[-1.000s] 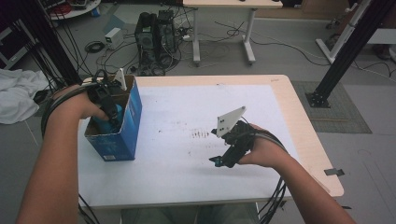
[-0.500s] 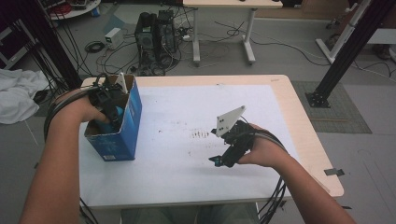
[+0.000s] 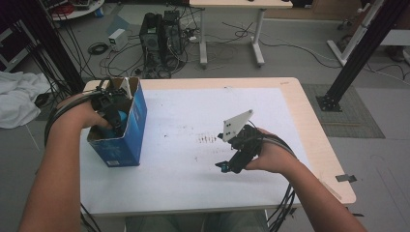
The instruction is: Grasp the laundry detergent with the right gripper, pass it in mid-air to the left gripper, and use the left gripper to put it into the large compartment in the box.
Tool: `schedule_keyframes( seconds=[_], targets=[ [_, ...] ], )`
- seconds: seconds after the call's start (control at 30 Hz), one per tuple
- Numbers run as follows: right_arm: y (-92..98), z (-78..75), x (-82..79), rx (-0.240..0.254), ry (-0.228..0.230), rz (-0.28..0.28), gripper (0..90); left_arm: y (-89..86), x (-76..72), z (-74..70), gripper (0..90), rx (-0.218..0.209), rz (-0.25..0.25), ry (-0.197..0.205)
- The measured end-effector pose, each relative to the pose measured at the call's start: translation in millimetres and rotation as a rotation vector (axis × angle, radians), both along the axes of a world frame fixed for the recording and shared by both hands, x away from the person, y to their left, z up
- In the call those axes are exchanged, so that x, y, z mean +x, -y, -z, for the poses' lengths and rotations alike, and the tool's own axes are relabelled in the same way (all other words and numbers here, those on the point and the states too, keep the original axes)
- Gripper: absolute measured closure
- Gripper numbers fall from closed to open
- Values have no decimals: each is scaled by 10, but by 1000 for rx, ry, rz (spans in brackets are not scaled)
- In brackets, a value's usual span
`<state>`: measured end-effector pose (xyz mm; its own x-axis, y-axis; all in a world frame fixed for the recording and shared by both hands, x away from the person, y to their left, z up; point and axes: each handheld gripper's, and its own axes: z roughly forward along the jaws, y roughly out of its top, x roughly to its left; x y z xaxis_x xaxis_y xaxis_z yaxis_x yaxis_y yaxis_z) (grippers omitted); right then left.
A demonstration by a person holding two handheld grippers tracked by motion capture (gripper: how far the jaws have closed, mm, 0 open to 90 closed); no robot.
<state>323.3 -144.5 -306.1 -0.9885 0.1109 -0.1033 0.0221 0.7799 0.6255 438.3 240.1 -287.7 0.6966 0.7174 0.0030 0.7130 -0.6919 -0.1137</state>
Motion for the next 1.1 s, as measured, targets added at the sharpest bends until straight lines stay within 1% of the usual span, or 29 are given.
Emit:
schedule_keyframes(
  seconds=[0.07,0.13,0.2,0.27,0.3,0.33,0.37,0.4,0.47,0.5,0.53,0.67,0.7,0.77,0.83,0.97,1.0,1.1],
  targets=[
    [-2,0,-6,-2,0,2,127,10,-3,0,370,0,6,-10],
    [-1,2,-8,2,2,1,127,17,-8,-4,367,13,9,4],
    [9,-2,-9,3,4,1,127,15,-4,-10,347,18,9,8],
    [18,-3,-15,2,0,10,127,15,-8,6,347,11,4,-8],
    [23,-3,-16,2,1,12,127,13,-4,7,347,15,11,-13],
    [26,-1,-16,3,2,8,127,18,-15,18,347,0,-6,3],
    [29,0,-21,3,3,13,127,18,-16,19,347,-11,-6,2],
    [30,2,-21,3,2,11,127,10,-1,5,347,6,19,-10],
    [31,10,-18,4,5,9,127,15,-7,6,347,2,7,-3],
    [31,11,-22,-1,-2,14,127,13,-7,7,347,-5,5,-10],
    [29,12,-19,-1,0,11,127,12,-8,2,347,-1,7,-6],
    [12,8,-16,1,1,3,127,9,-17,-10,347,-11,8,2],
    [7,9,-15,3,1,2,127,10,-19,-14,347,-19,5,-8],
    [3,6,-15,3,2,6,127,7,-19,-22,317,-11,7,2],
    [-2,5,-12,2,2,-2,127,2,-18,-28,315,-8,6,7],
    [-5,7,-15,2,1,-3,127,2,-22,-29,315,-17,7,4],
    [-4,7,-19,3,-1,3,127,2,-20,-36,315,-11,6,6],
    [-3,10,-15,5,1,-1,127,3,-30,-45,315,-20,2,9]
  ],
)
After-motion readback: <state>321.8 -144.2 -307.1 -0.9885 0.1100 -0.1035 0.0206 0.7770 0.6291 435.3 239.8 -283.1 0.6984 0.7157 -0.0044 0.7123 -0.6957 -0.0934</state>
